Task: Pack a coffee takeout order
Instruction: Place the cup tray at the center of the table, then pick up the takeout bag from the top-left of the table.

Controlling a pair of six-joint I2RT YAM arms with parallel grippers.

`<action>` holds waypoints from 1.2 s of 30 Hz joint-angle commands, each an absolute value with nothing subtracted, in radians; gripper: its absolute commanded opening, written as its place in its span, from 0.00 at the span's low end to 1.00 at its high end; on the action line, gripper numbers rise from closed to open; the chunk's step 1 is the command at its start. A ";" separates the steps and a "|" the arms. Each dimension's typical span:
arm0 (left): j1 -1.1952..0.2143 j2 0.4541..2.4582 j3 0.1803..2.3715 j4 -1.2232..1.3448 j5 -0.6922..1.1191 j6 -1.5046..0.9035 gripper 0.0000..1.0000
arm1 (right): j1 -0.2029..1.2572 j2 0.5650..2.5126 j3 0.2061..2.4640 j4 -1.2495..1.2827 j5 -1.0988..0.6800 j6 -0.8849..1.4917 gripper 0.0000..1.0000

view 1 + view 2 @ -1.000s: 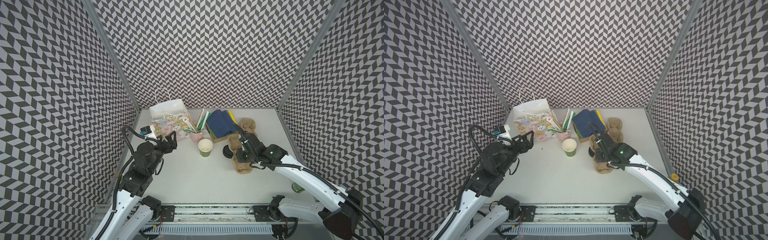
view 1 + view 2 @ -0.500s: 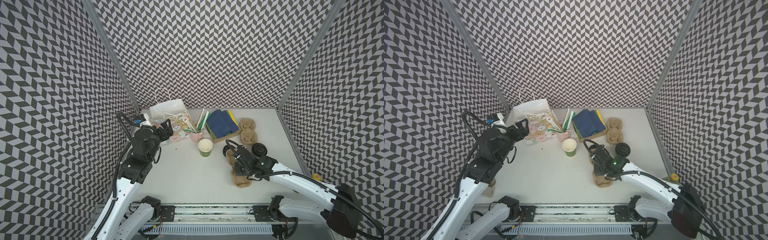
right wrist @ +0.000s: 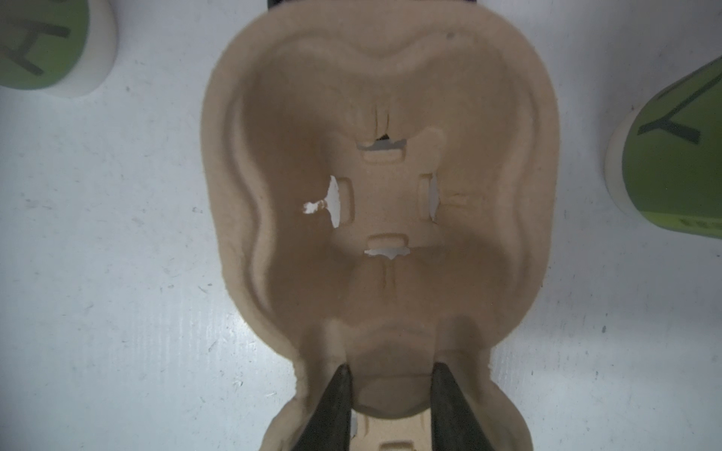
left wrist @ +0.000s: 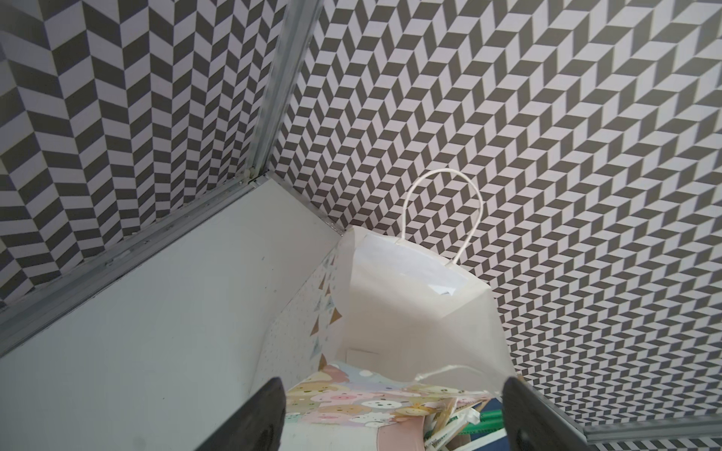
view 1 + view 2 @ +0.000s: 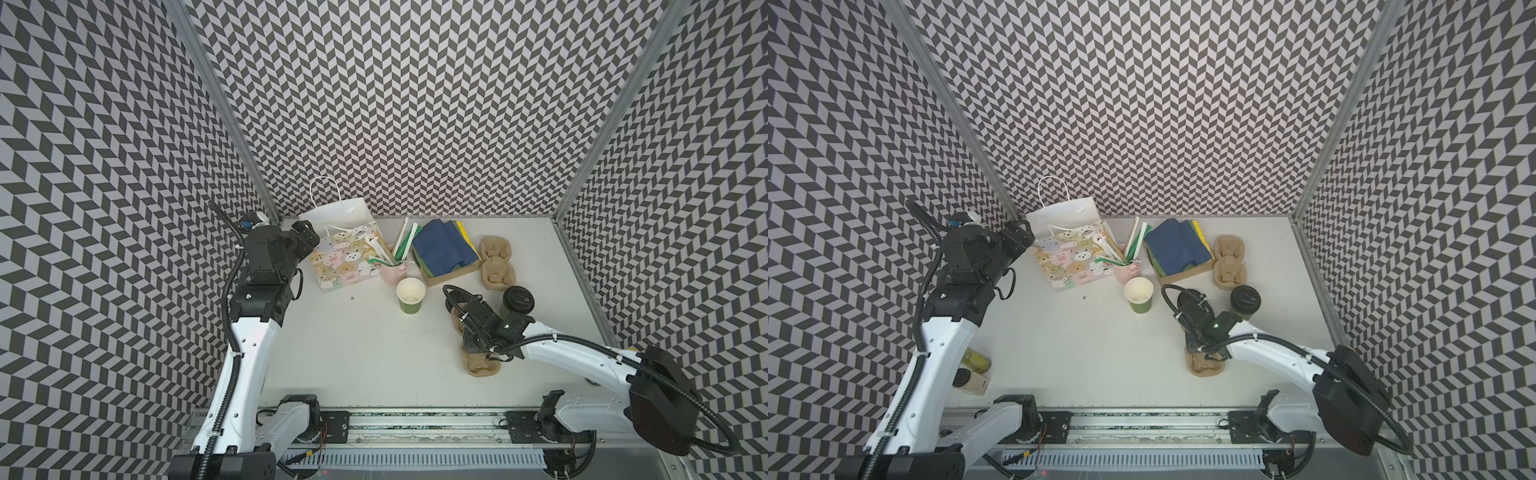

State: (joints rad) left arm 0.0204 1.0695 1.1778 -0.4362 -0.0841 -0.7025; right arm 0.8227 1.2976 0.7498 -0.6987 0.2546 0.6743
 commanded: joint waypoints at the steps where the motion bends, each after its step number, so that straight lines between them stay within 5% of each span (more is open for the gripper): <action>1: 0.065 1.121 1.215 -0.466 -0.048 -0.741 0.87 | 0.828 1.287 0.752 -0.658 0.284 0.694 0.35; 11: 0.098 1.299 1.410 -0.587 -0.128 -0.713 0.86 | 0.827 1.256 0.765 -0.670 0.255 0.678 0.49; 20: 0.098 1.454 1.517 -0.639 -0.170 -0.677 0.83 | 0.829 1.160 0.889 -0.767 0.291 0.616 0.78; 36: 0.104 1.590 1.712 -0.758 -0.074 -0.670 0.74 | 0.840 1.104 0.955 -0.783 0.239 0.541 0.82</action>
State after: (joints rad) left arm 0.0952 1.6142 1.6970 -0.7162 -0.1085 -0.6674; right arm 0.8314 1.1309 0.9466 -0.7860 0.2443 0.5518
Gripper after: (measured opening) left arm 0.740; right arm 0.820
